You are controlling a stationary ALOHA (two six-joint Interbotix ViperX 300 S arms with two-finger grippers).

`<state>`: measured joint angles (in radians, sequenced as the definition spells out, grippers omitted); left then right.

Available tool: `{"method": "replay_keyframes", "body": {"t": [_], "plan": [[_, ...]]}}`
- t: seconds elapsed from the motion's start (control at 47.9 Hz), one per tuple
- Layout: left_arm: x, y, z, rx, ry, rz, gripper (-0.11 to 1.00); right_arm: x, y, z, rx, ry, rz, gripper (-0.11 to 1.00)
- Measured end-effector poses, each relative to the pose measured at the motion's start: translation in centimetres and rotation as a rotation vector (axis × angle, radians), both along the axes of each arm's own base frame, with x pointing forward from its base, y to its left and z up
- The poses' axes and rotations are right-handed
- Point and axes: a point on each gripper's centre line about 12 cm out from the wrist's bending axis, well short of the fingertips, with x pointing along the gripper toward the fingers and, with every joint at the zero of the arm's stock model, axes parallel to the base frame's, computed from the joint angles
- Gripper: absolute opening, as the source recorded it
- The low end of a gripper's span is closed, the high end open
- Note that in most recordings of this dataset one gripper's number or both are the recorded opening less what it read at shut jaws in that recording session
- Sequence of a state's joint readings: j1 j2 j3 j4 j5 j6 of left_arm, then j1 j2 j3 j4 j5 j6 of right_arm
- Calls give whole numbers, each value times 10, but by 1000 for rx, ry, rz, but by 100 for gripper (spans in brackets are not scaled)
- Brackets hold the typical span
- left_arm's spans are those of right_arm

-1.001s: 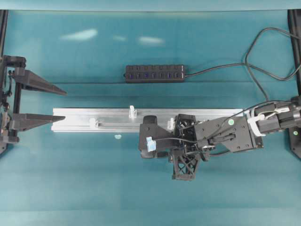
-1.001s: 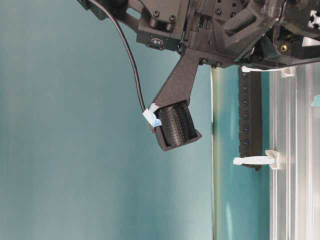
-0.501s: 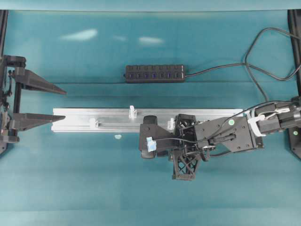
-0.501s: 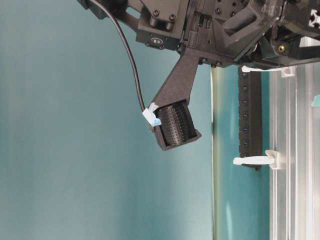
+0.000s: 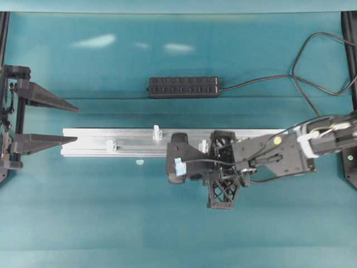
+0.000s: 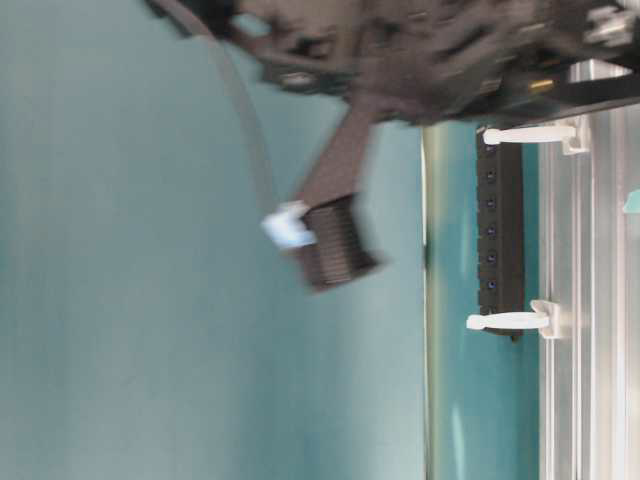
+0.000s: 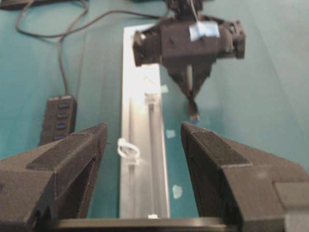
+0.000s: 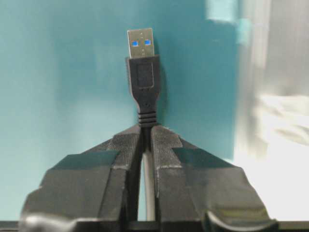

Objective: Pass the USB cable through three rings with both arms.
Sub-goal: 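Lift the cable with the right gripper and carry it to the rail's right end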

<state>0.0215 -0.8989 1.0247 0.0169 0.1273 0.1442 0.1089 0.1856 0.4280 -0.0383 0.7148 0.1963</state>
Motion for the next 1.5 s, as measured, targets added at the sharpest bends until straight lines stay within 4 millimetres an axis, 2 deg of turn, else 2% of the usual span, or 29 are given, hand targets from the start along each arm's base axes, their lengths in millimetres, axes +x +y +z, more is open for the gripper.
{"method": "replay_keyframes", "body": {"t": [0.292, 0.522, 0.73, 1.001, 1.294, 1.502], "plan": [[0, 0, 0, -1, -2, 2, 69, -16, -23, 70, -128, 10, 23, -9], [-1, 1, 1, 0, -3, 3, 69, -38, -45, 102, -204, 39, -8, -9], [-3, 1, 3, 0, -14, 5, 69, -57, -56, 100, -285, 102, 5, -9], [-5, 3, 7, 1, -32, 14, 69, -78, -60, 94, -300, 108, 10, -9], [-6, 3, 10, 1, -41, 17, 69, -90, -63, 116, -316, 24, 7, -9], [-6, 5, 11, 2, -44, 26, 69, -107, -63, 112, -317, 25, 11, -9]]}}
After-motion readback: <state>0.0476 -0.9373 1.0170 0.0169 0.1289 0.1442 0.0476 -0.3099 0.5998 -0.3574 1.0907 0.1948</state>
